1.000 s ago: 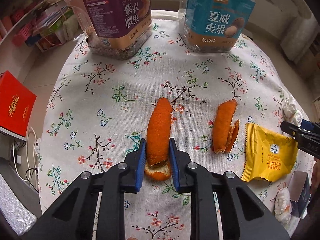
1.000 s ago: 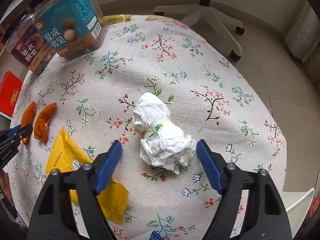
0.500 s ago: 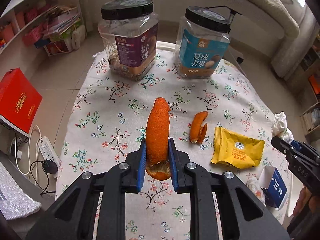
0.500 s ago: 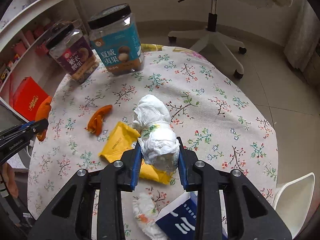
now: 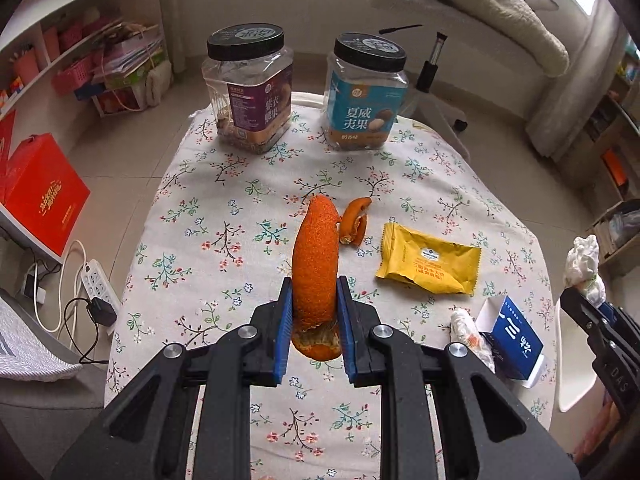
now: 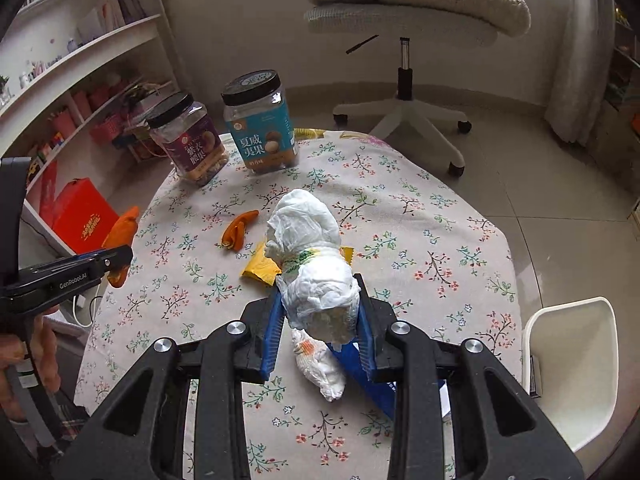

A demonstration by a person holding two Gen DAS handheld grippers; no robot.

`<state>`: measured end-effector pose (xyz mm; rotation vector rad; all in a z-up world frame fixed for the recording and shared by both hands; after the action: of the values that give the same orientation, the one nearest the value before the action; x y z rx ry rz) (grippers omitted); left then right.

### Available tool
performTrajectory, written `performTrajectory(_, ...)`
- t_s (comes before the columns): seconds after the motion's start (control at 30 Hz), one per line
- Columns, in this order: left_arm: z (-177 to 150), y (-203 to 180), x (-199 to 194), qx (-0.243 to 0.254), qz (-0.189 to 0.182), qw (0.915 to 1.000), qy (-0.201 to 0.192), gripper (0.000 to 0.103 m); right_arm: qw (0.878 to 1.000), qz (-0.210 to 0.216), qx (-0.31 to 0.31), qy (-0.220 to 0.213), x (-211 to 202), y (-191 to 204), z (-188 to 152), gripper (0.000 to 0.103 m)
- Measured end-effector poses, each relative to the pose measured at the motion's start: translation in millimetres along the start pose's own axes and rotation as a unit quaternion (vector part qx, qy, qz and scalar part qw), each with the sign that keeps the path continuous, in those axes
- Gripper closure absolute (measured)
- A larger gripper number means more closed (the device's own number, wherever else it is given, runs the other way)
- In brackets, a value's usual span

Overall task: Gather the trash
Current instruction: 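Carry peel and tissue to the bin while the right tool releases the tissue inside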

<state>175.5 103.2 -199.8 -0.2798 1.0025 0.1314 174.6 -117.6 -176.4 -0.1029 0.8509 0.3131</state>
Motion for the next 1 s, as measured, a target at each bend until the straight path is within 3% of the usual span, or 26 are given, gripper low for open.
performTrajectory(0.43,-15.6,-71.2,-11.3,0.047,-0.028,0.9981,-0.028,0.082,0.999,-0.033,0.035,-0.023,-25.0,-51.6,-19.7,0.072)
performTrajectory(1.0,-47.7,-186.2,-21.5,0.118,-0.087,0.9885,-0.038,0.082,0.986,-0.117,0.114,-0.041,-75.5,-169.0,-49.8,0.069)
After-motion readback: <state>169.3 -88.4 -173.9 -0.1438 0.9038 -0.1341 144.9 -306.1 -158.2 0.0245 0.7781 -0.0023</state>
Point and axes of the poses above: each gripper's, at about its wrist camera, not at the fingertips, and x roughly the way its jaws point, y to its left, z to its top, the point moved 10 cm from there along x, roughly the way its jaws point, and after that the axes turned 10 degrees about -x, right-handed, at the moved point
